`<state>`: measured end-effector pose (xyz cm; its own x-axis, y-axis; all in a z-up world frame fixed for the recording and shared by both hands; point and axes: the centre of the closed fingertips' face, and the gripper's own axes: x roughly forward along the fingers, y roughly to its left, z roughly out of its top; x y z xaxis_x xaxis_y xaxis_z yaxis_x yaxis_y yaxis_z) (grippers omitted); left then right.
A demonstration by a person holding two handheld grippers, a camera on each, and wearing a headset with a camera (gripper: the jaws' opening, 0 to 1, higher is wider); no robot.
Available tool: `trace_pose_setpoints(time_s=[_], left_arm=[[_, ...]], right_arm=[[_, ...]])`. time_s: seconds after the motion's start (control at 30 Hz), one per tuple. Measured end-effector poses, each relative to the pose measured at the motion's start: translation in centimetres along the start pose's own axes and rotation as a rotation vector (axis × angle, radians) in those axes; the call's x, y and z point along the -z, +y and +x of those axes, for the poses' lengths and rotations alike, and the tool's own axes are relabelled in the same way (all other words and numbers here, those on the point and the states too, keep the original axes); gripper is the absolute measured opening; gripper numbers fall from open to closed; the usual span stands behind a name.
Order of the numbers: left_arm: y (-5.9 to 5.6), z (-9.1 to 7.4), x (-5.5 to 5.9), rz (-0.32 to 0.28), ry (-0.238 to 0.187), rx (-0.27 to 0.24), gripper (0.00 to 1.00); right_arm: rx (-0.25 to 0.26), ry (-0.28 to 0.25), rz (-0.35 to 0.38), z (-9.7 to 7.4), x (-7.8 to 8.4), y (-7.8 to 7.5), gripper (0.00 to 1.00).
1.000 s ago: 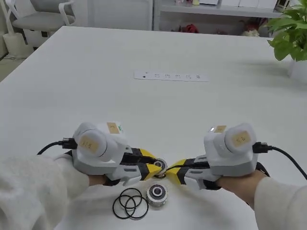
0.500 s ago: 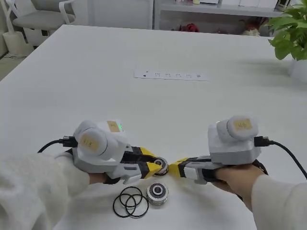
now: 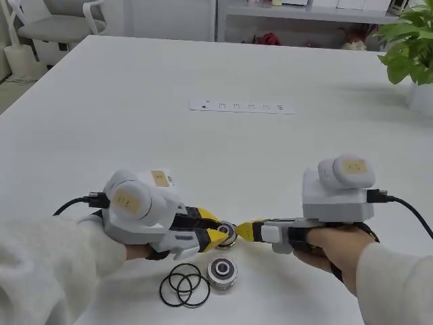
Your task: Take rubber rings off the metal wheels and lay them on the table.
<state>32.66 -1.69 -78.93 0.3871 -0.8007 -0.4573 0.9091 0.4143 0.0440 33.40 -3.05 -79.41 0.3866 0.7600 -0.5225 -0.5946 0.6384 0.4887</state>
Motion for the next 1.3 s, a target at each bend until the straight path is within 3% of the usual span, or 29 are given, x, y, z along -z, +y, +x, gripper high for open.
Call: trace_pose_setpoints(time_s=[1.3], left_arm=[[0.0,0.1,0.0,0.002,-0.003,0.003,0.13]], right_arm=[[-0.04,-0.005,0.034,0.2,-0.5,1.2,0.0]])
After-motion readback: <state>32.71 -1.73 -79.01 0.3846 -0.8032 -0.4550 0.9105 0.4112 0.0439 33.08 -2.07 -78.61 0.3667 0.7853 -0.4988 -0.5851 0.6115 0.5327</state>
